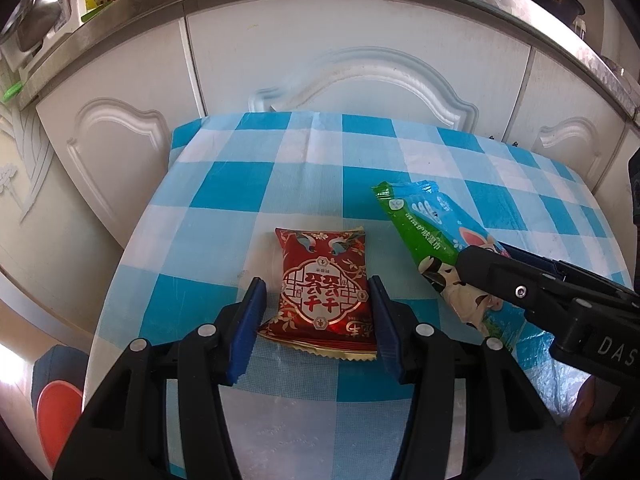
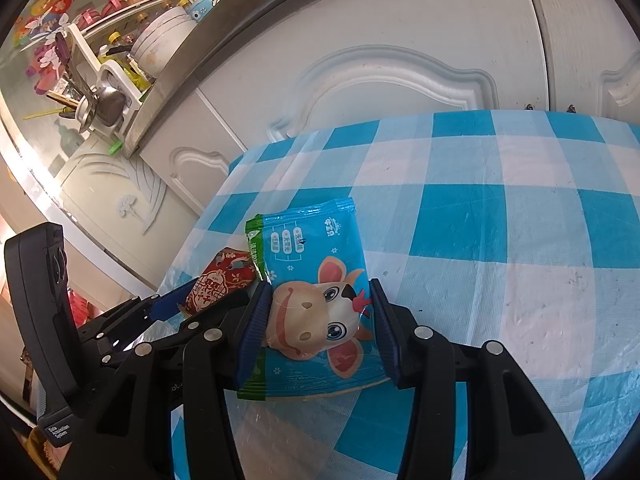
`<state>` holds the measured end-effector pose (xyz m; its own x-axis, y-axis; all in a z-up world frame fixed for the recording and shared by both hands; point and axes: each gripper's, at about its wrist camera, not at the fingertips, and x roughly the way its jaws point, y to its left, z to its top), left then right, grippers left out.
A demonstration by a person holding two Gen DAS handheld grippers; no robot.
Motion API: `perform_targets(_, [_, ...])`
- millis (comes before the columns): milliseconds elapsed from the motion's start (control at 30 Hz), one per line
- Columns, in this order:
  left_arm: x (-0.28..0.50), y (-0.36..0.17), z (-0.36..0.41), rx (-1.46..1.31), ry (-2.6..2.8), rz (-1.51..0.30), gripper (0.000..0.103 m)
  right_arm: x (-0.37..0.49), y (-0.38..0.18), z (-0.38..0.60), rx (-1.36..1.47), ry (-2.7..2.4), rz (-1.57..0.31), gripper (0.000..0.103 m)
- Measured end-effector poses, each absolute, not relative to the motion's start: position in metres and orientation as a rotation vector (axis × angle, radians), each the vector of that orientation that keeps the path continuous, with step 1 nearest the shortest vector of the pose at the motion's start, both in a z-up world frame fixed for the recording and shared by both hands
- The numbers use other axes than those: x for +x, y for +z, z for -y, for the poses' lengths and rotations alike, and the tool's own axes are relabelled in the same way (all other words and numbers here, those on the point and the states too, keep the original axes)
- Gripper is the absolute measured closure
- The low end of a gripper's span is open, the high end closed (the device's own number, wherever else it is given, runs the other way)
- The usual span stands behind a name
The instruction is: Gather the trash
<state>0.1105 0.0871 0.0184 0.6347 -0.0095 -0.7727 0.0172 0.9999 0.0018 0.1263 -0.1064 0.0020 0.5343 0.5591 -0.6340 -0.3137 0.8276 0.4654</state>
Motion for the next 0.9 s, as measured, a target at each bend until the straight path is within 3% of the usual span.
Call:
perform_targets(467, [0.051, 0.044, -0.123, -0.140, -0.047, -0.795, 0.051, 0.112, 0.015, 0.108, 0.323, 0.608, -0.755, 0.054])
perform_targets(500, [0.045, 0.046, -0.128, -0.142, -0.042, -0.787, 0.058, 0.111, 0.015, 0.108, 0.323, 0.612, -0.753, 0.054])
perform_targets(533, [0.040, 0.047, -0.134, -0.148, -0.039, -0.790, 0.087, 0.111, 0.016, 0.108, 0.322, 0.615, -0.750, 0.054])
perform_targets(800, [0.007, 0.048, -0.175, -0.253, -0.097, -0.803, 0.087, 0.110, 0.019, 0.115, 0.342, 0.602, -0.715, 0.053])
perform_targets(900, [0.004, 0.047, -0.166, -0.216, -0.141, -0.796, 0.076, 0.109, 0.019, 0.119, 0.349, 0.570, -0.713, 0.053])
